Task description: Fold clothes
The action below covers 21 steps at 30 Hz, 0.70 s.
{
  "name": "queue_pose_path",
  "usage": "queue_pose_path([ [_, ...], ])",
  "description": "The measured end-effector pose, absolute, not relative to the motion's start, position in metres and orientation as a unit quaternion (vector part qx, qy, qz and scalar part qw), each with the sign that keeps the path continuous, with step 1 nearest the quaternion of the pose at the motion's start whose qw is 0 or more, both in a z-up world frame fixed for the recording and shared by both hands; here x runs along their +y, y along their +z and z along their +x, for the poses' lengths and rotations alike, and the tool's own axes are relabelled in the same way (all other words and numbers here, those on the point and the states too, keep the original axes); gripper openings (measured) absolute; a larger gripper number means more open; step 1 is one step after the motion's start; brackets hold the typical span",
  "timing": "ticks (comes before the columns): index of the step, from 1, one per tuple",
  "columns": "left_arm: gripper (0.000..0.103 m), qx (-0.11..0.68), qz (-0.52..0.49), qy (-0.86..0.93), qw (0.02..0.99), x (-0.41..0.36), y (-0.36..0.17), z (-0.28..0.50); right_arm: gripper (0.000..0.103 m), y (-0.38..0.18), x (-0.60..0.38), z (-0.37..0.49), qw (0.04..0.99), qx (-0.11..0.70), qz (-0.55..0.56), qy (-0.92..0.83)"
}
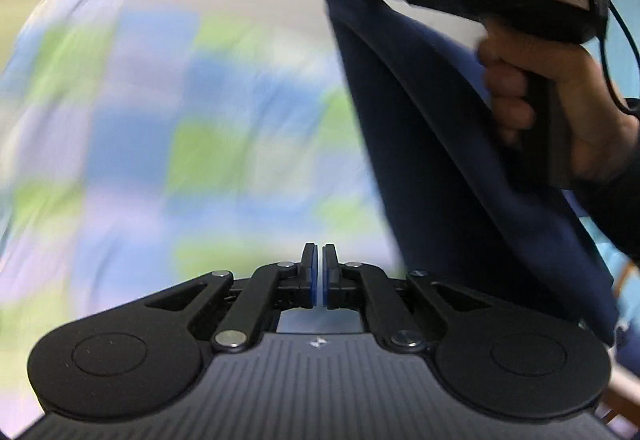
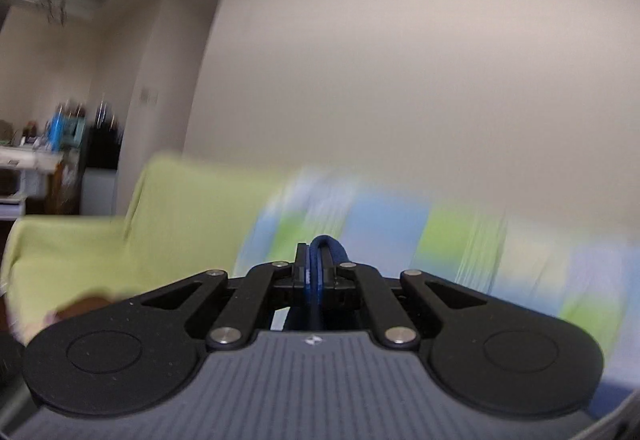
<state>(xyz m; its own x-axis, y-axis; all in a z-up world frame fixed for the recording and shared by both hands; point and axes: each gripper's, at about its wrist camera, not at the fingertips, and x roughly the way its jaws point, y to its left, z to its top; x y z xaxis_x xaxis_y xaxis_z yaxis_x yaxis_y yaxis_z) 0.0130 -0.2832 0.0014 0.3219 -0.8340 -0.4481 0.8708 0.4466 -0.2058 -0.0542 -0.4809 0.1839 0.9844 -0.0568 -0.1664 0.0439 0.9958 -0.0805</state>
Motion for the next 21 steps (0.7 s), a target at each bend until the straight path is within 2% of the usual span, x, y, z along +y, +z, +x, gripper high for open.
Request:
queue_pose_path([
  [2,0.001,0.281,0.061,-0.485,0.826,-0.268,-0.018,0.025,0.004,0.113,-0.490,-0.022,0.988,0.153,-0.004,-0.005],
  [4,0.001,0.301,0.081,-0.448,0.838,-0.251,-0.029,0.039,0.012,0.043,-0.488,0.010,0.976,0.217,0.026,0.006],
  [6,0.005,0.300,0.102,-0.420,0.850,-0.242,-0.028,0.051,0.029,-0.003,-0.473,0.020,0.960,0.270,0.064,0.033],
  [7,0.014,0.293,0.114,-0.411,0.856,-0.242,-0.025,0.056,0.034,-0.011,-0.467,0.012,0.958,0.273,0.075,0.048],
  [8,0.022,0.290,0.116,-0.411,0.857,-0.240,-0.026,0.058,0.044,-0.019,-0.461,0.004,0.955,0.275,0.086,0.063],
  [9,0.037,0.278,0.121,-0.419,0.856,-0.247,-0.024,0.064,0.049,-0.024,-0.450,-0.013,0.954,0.272,0.096,0.078],
  [10,0.043,0.265,0.127,-0.427,0.855,-0.254,-0.022,0.070,0.049,-0.025,-0.444,-0.025,0.954,0.267,0.103,0.084],
  [12,0.045,0.237,0.142,-0.456,0.846,-0.268,-0.015,0.065,0.049,-0.024,-0.446,-0.059,0.961,0.246,0.110,0.070],
  [13,0.050,0.221,0.151,-0.477,0.837,-0.275,-0.010,0.054,0.051,-0.015,-0.451,-0.085,0.966,0.229,0.112,0.052],
  [16,0.065,0.164,0.189,-0.561,0.789,-0.316,-0.006,0.023,0.067,0.007,-0.479,-0.166,0.977,0.182,0.103,-0.034],
  [17,0.065,0.145,0.206,-0.596,0.762,-0.330,-0.007,0.002,0.075,0.011,-0.489,-0.183,0.978,0.176,0.100,-0.056],
  [21,0.068,0.084,0.289,-0.698,0.650,-0.386,-0.025,-0.071,0.076,0.009,-0.536,-0.278,0.958,0.188,0.115,-0.185],
])
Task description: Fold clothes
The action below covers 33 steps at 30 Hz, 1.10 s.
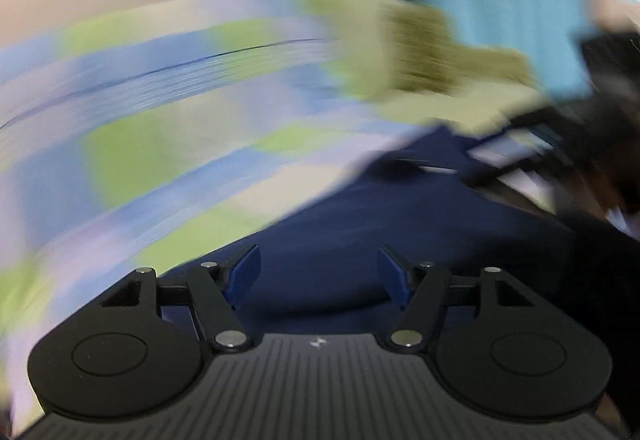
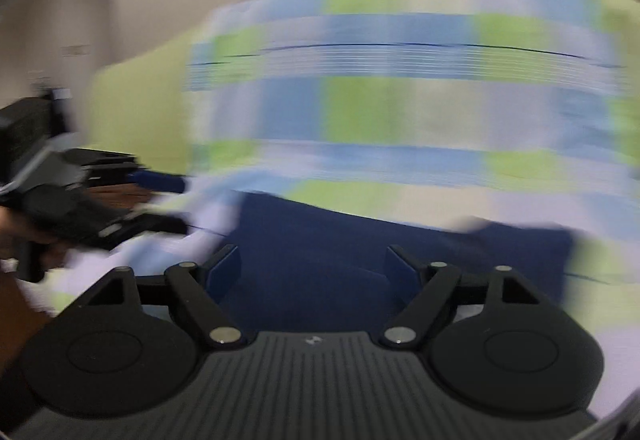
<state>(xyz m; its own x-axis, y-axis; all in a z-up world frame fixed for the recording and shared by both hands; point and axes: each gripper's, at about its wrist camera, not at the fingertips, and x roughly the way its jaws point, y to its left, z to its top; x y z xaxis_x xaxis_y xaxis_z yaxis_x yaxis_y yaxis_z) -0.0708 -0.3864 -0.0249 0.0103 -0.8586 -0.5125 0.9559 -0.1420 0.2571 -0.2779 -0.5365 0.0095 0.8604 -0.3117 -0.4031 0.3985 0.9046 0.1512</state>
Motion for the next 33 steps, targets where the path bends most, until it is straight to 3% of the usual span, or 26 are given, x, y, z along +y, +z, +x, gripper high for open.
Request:
queue_pose_path([
  [5,0.069,0.018,0.383,-0.759,0.526,-0.435,-0.057,-0.151,0.077,-0.009,-0.562,-0.346,0.930,0.190,0.171,-0.265],
  [6,0.058,0.001,0.410,-0.760,0.505,-0.443,-0.066,-0.164,0.078,-0.012,-0.563,-0.352,0.926,0.189,0.180,-0.271],
  [7,0.036,0.001,0.422,-0.761,0.493,-0.444,-0.073,-0.168,0.078,-0.019,-0.566,-0.359,0.924,0.188,0.188,-0.275],
  [8,0.007,0.013,0.433,-0.764,0.478,-0.446,-0.073,-0.175,0.078,-0.026,-0.570,-0.362,0.922,0.187,0.192,-0.278],
  [9,0.004,0.031,0.421,-0.764,0.488,-0.451,-0.068,-0.175,0.078,-0.030,-0.573,-0.364,0.921,0.187,0.195,-0.279],
  [15,0.004,0.042,0.282,-0.699,0.656,-0.447,0.013,-0.097,0.083,-0.032,-0.584,-0.344,0.931,0.188,0.184,-0.254],
  [21,0.004,0.078,0.225,-0.559,0.794,-0.469,0.062,0.021,0.084,-0.023,-0.616,-0.296,0.954,0.182,0.143,-0.192],
  [26,0.006,0.203,0.183,-0.465,0.842,-0.500,0.029,0.118,0.086,-0.018,-0.642,-0.237,0.963,0.183,0.119,-0.157],
  [32,0.010,0.234,0.180,-0.429,0.854,-0.502,-0.015,0.145,0.086,-0.020,-0.669,-0.179,0.965,0.195,0.098,-0.143],
  [33,0.016,0.239,0.165,-0.433,0.853,-0.495,-0.018,0.148,0.087,-0.021,-0.678,-0.171,0.964,0.198,0.098,-0.146],
])
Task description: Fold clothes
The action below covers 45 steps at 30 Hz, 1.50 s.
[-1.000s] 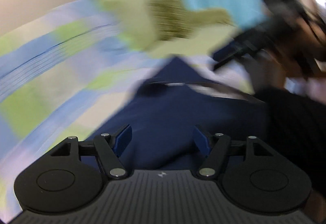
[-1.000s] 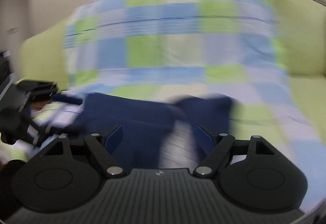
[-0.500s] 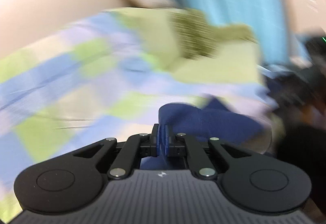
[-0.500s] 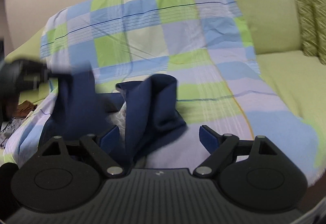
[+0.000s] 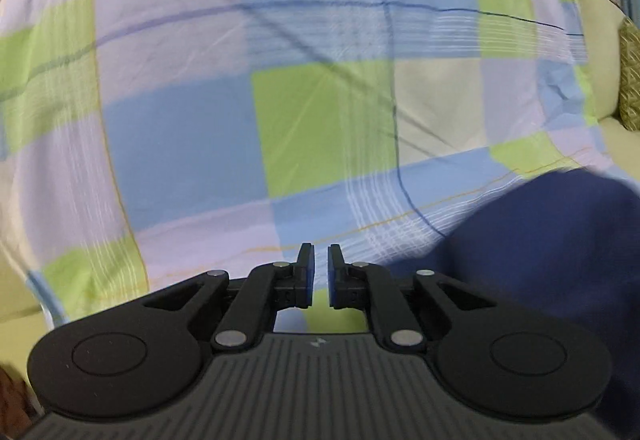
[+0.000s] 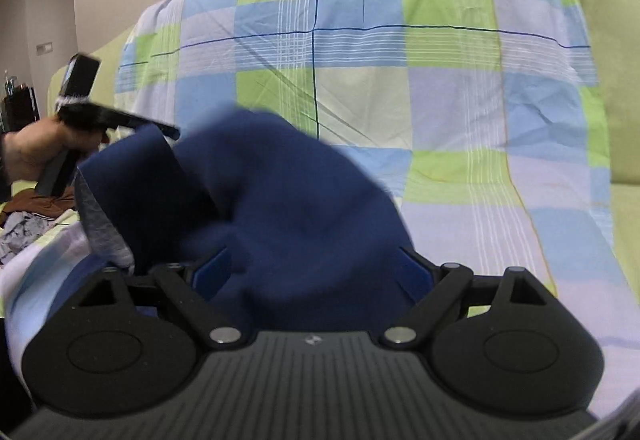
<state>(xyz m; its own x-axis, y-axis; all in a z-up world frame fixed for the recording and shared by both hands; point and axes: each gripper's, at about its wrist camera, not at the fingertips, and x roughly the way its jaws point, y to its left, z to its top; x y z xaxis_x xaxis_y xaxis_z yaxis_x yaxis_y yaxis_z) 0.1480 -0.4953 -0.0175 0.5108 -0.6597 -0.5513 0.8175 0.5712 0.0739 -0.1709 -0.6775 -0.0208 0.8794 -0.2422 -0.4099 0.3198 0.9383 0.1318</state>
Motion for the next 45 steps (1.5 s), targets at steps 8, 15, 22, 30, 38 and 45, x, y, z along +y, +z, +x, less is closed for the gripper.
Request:
queue_pose_path([
  [8,0.064,0.224,0.125,-0.570,0.781,-0.464,-0.003,0.108,0.087,-0.032,-0.717,-0.131,0.951,0.200,0.157,-0.178],
  [15,0.081,0.181,0.144,-0.659,0.716,-0.452,-0.014,0.022,0.088,-0.035,-0.671,-0.117,0.960,0.216,0.075,-0.159],
  [22,0.004,0.173,0.175,-0.606,0.757,-0.486,-0.011,0.024,0.088,-0.038,-0.693,-0.113,0.952,0.229,0.085,-0.185],
  [30,0.025,0.171,0.179,-0.445,0.861,-0.471,0.032,0.168,0.089,-0.039,-0.717,-0.130,0.948,0.224,0.122,-0.191],
  [38,0.066,0.168,0.152,-0.373,0.900,-0.421,0.036,0.180,0.089,-0.059,-0.726,-0.129,0.940,0.235,0.181,-0.166],
  [45,0.074,0.222,0.149,-0.459,0.847,-0.358,0.001,0.110,0.089,-0.053,-0.711,-0.168,0.935,0.216,0.217,-0.181],
])
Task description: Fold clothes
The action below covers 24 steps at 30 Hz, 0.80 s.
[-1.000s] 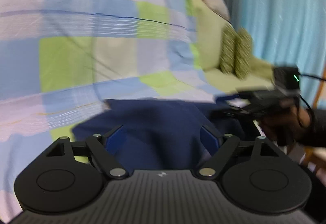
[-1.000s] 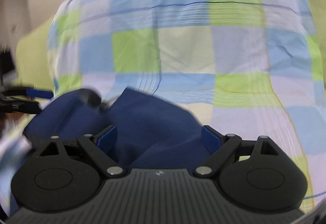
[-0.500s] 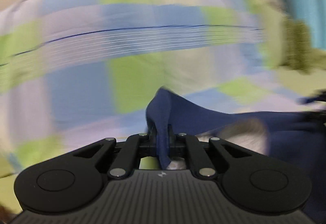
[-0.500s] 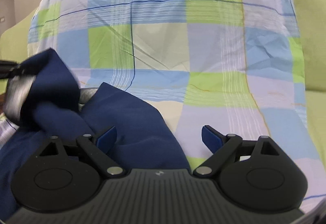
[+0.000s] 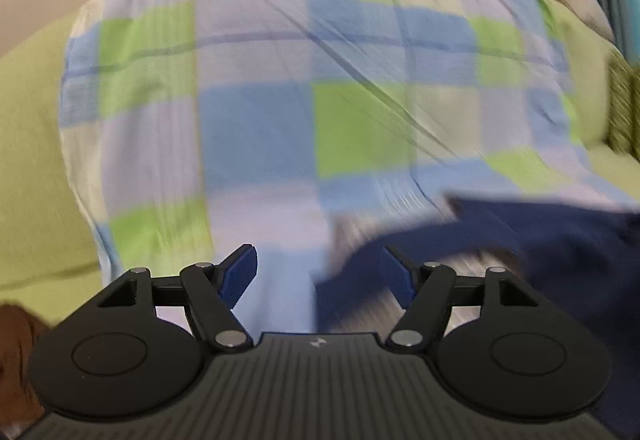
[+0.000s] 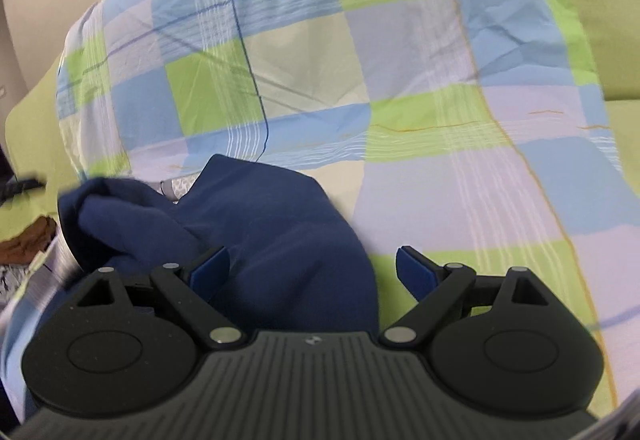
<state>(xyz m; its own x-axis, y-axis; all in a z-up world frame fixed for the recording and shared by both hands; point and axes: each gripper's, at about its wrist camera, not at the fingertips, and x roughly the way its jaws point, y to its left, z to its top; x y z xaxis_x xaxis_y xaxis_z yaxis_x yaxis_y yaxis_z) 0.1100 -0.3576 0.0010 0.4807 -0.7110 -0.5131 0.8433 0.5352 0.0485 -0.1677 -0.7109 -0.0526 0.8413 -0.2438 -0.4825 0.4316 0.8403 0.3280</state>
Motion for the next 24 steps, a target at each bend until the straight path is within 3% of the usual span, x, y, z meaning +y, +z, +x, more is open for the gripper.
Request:
queue_pose_path([
  [4,0.079,0.300,0.143,-0.495,0.803,-0.346,-0.026,0.070,0.089,-0.054,-0.685,-0.200,0.930,0.235,0.220,-0.177],
  [9,0.078,0.379,0.089,-0.518,0.762,-0.355,-0.054,0.035,0.090,-0.067,-0.651,-0.228,0.921,0.262,0.237,-0.161],
  [11,0.067,0.378,0.090,-0.515,0.764,-0.361,-0.058,0.026,0.090,-0.074,-0.640,-0.234,0.916,0.271,0.249,-0.157],
  [12,0.043,0.372,0.102,-0.514,0.766,-0.364,-0.059,0.020,0.090,-0.078,-0.635,-0.236,0.914,0.273,0.256,-0.155],
  [13,0.012,0.361,0.114,-0.509,0.773,-0.365,-0.058,0.017,0.090,-0.082,-0.633,-0.237,0.912,0.272,0.267,-0.152],
  [15,0.008,0.364,0.110,-0.510,0.772,-0.363,-0.056,0.020,0.087,-0.090,-0.630,-0.237,0.906,0.268,0.292,-0.146],
  [16,0.007,0.365,0.107,-0.511,0.771,-0.360,-0.055,0.022,0.083,-0.095,-0.629,-0.236,0.903,0.265,0.306,-0.143],
  [17,0.007,0.364,0.105,-0.513,0.770,-0.355,-0.051,0.026,0.062,-0.098,-0.631,-0.237,0.898,0.264,0.321,-0.144],
  [18,0.006,0.352,0.114,-0.511,0.776,-0.344,-0.043,0.030,0.032,-0.100,-0.634,-0.237,0.892,0.263,0.338,-0.146],
  [19,0.005,0.339,0.119,-0.506,0.784,-0.331,-0.034,0.035,0.024,-0.102,-0.637,-0.238,0.885,0.263,0.353,-0.149],
  [21,0.003,0.328,0.124,-0.500,0.792,-0.315,-0.021,0.040,0.015,-0.092,-0.640,-0.241,0.880,0.261,0.369,-0.145],
  [24,0.000,0.313,0.154,-0.494,0.797,-0.292,-0.001,0.036,0.014,-0.054,-0.627,-0.252,0.897,0.261,0.328,-0.142],
])
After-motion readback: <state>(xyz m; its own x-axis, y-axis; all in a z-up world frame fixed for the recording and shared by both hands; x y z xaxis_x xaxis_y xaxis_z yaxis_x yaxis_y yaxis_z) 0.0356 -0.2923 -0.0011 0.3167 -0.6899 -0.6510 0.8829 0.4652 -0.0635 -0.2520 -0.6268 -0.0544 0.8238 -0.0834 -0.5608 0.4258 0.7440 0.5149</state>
